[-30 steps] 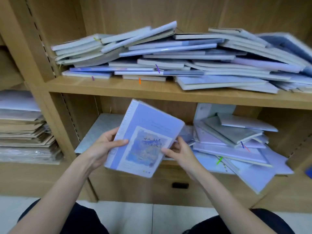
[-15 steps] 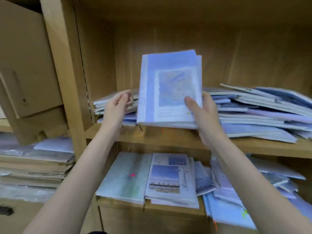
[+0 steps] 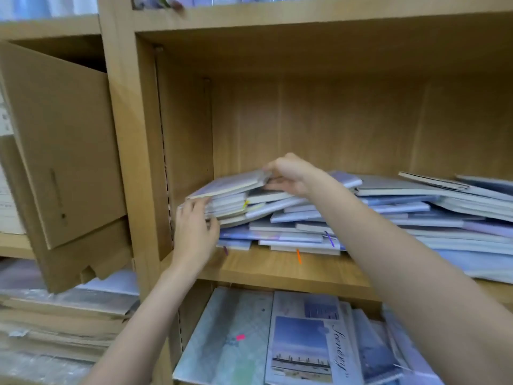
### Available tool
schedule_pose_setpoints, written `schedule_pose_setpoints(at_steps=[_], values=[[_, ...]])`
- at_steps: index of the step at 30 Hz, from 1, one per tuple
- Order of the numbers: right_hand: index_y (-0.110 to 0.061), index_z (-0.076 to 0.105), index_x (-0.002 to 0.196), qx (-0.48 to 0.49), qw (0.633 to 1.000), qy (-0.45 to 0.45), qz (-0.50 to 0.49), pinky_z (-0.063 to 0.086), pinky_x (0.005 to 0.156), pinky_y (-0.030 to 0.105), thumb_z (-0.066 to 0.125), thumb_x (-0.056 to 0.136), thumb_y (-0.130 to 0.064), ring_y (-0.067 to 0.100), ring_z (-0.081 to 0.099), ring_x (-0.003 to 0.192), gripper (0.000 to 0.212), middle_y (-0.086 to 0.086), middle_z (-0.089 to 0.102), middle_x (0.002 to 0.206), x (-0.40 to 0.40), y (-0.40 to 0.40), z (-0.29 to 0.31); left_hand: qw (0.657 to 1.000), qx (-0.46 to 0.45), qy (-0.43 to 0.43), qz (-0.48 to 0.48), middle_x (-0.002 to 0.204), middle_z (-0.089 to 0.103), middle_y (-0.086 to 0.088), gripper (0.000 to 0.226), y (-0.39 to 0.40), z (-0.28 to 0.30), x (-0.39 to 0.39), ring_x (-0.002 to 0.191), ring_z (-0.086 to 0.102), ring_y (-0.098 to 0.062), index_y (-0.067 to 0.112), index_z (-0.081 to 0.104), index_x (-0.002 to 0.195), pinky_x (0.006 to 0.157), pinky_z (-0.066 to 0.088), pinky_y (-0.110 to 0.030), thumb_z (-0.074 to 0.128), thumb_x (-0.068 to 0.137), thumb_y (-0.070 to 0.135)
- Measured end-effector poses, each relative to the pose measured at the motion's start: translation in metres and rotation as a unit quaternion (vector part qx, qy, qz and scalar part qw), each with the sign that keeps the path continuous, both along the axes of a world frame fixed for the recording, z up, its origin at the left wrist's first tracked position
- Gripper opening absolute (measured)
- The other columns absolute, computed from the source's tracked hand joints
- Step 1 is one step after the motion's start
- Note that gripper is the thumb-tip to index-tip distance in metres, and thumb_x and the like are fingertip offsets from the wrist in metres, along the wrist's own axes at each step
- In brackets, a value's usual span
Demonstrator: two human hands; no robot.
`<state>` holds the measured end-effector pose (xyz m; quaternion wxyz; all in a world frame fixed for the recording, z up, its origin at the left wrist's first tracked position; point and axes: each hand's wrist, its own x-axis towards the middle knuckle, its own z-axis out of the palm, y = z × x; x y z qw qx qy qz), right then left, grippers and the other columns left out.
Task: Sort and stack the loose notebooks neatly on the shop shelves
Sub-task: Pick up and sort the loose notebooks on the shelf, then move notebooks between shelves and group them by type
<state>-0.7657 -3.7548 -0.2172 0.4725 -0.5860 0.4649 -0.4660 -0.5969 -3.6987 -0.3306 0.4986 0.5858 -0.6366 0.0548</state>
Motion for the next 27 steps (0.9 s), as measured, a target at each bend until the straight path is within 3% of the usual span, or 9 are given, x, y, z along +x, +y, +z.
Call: schedule_pose_setpoints(at_steps=[3,7,10,14,18,23,25,27], values=[[-0.003,0.035,0.136,-0.105,0.988,0.095,-0.054,0.05,0.078,0.028,0.054,0.092,-0.006,0.025,0.056,0.103,0.048,0.015,0.046,0.13,-0.031,0.018,0.008,0.999,-0.029,0.007,0.024,0.122,0.047,-0.013,0.039,0.004,0.001,-0.014,0.117,0.038,-0.03,0.01,0.051,0.128,0.097,0.031,-0.035,0.054,0.089,0.009],[-0.016,0.058,0.113,-0.277,0.915,0.248,-0.159,0.046,0.089,0.028,0.056,0.09,-0.015,0.014,0.055,0.103,0.023,-0.002,0.058,0.111,-0.097,0.059,0.006,0.989,-0.112,-0.093,-0.012,0.122,0.046,-0.01,0.047,0.01,0.01,-0.05,0.115,0.037,-0.026,0.014,0.052,0.127,0.09,0.029,-0.034,0.066,0.082,0.019],[-0.013,0.062,0.108,-0.34,0.856,0.313,-0.232,0.04,0.087,0.021,0.062,0.087,-0.015,0.015,0.056,0.1,0.021,0.003,0.061,0.108,-0.139,0.073,-0.02,0.978,-0.095,-0.178,-0.051,0.129,0.047,-0.01,0.059,-0.002,0.019,-0.077,0.123,0.038,-0.03,0.014,0.052,0.128,0.101,0.027,-0.043,0.073,0.076,0.029],[-0.002,0.056,0.118,-0.371,0.787,0.402,-0.286,0.029,0.088,0.021,0.064,0.084,-0.008,0.029,0.051,0.109,0.035,0.014,0.057,0.114,-0.188,0.069,-0.059,0.969,-0.091,-0.221,-0.057,0.124,0.053,-0.014,0.061,-0.011,0.024,-0.111,0.118,0.044,-0.036,0.013,0.058,0.121,0.104,0.029,-0.052,0.08,0.068,0.033],[-0.001,0.062,0.099,-0.374,0.758,0.436,-0.309,0.033,0.077,0.025,0.063,0.083,-0.001,0.033,0.055,0.094,0.015,0.013,0.059,0.094,-0.232,0.072,-0.078,0.96,-0.109,-0.251,-0.063,0.116,0.059,-0.012,0.059,-0.017,0.023,-0.135,0.109,0.053,-0.035,0.013,0.061,0.115,0.1,0.034,-0.053,0.083,0.063,0.03],[-0.005,0.066,0.101,-0.391,0.722,0.509,-0.256,0.049,0.067,0.038,0.07,0.081,-0.009,0.03,0.061,0.089,0.021,0.009,0.064,0.092,-0.245,0.072,-0.085,0.965,-0.061,-0.236,-0.095,0.124,0.049,-0.004,0.054,-0.022,0.038,-0.147,0.115,0.042,-0.028,0.02,0.051,0.127,0.095,0.034,-0.038,0.07,0.079,0.037],[-0.007,0.066,0.097,-0.399,0.706,0.52,-0.269,0.046,0.059,0.037,0.073,0.079,-0.012,0.03,0.059,0.086,0.02,0.008,0.063,0.087,-0.241,0.068,-0.083,0.969,-0.027,-0.213,-0.126,0.118,0.047,0.001,0.05,-0.023,0.049,-0.144,0.112,0.039,-0.023,0.026,0.05,0.126,0.094,0.033,-0.034,0.064,0.082,0.046],[-0.008,0.063,0.088,-0.406,0.693,0.519,-0.295,0.038,0.052,0.032,0.075,0.075,-0.011,0.032,0.057,0.082,0.018,0.008,0.059,0.08,-0.236,0.062,-0.08,0.96,0.006,-0.252,-0.122,0.118,0.047,0.0,0.05,-0.026,0.06,-0.143,0.11,0.039,-0.023,0.027,0.049,0.125,0.091,0.034,-0.033,0.064,0.081,0.048]])
